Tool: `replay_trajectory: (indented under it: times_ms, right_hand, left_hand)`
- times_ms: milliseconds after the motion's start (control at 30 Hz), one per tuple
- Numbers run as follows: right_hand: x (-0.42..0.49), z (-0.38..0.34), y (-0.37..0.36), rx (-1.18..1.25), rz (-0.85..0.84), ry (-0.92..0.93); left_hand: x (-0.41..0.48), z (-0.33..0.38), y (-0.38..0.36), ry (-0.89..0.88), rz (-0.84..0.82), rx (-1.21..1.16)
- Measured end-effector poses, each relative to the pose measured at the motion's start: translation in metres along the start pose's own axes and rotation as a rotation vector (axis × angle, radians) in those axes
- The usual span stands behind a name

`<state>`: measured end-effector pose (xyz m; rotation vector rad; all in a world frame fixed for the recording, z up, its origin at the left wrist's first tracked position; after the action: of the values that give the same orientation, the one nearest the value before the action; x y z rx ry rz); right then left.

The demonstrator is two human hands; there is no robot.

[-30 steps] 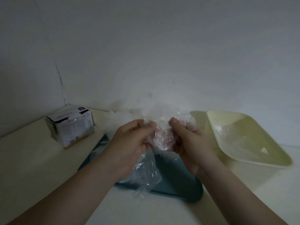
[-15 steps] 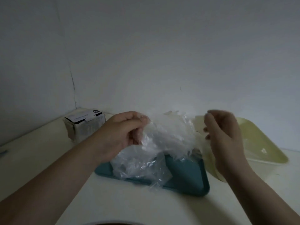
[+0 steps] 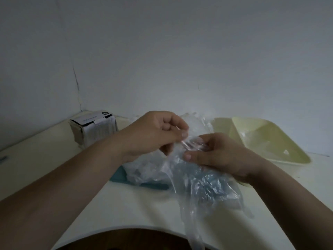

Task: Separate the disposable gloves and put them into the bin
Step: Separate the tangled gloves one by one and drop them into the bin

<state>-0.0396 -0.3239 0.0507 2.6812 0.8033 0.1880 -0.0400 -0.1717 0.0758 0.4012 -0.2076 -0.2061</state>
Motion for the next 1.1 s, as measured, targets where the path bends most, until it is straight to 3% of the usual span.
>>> replay_trajectory:
  times_ms: [100,133,233,333,433,533,733,800,933,1100]
  right_hand:
    - [-0.006,0.031,0.017,-0.019,0.096,-0.098]
    - [-0.007,0.039,0.023,-0.028,0.130,-0.120]
    - [-0.011,0.061,0.029,-0.092,0.136,-0.184]
    - [-0.012,0.077,0.022,-0.132,0.089,-0.217]
    - [-0.010,0.084,0.013,-0.189,0.036,-0.205]
    - [-0.013,0.083,0.007,-0.245,-0.040,-0.168]
    - [-0.015,0.059,0.004,-0.001,-0.095,0.013]
    - [-0.012,0.051,0.010,0.058,-0.023,0.058]
    - [-0.013,0.032,0.005,-0.017,0.015,0.165]
    - [-0.013,0.028,0.007,-0.152,0.155,0.224]
  left_hand:
    - [0.003,-0.013,0.021,-0.047,0.212,0.188]
    - [0.003,-0.020,0.017,-0.048,0.173,0.290]
    - [-0.005,-0.060,-0.025,0.015,-0.149,0.711]
    - [-0.009,-0.097,-0.049,0.025,-0.217,0.925]
    - [-0.007,-0.126,-0.055,0.096,-0.232,0.794]
    - [-0.007,-0.122,-0.052,0.029,-0.203,0.776]
    - [0.003,-0.046,0.000,-0.082,0.168,0.407]
    - [0.005,-0.022,0.019,-0.036,0.290,0.199]
    - [0.011,-0.008,0.021,0.102,0.332,-0.417]
    - [0.019,-0.014,-0.001,0.204,0.254,-0.729]
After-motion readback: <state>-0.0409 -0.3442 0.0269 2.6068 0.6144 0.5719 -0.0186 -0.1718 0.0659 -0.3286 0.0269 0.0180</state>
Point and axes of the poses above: each hand's wrist, its own x-axis towards the middle knuckle, its own y-axis out of the back of the hand, z = x × y, the point moved 9 cm from there along x, towards the middle knuckle, and after that the axes turned 7 degrees about x, right-handed, at the moved point
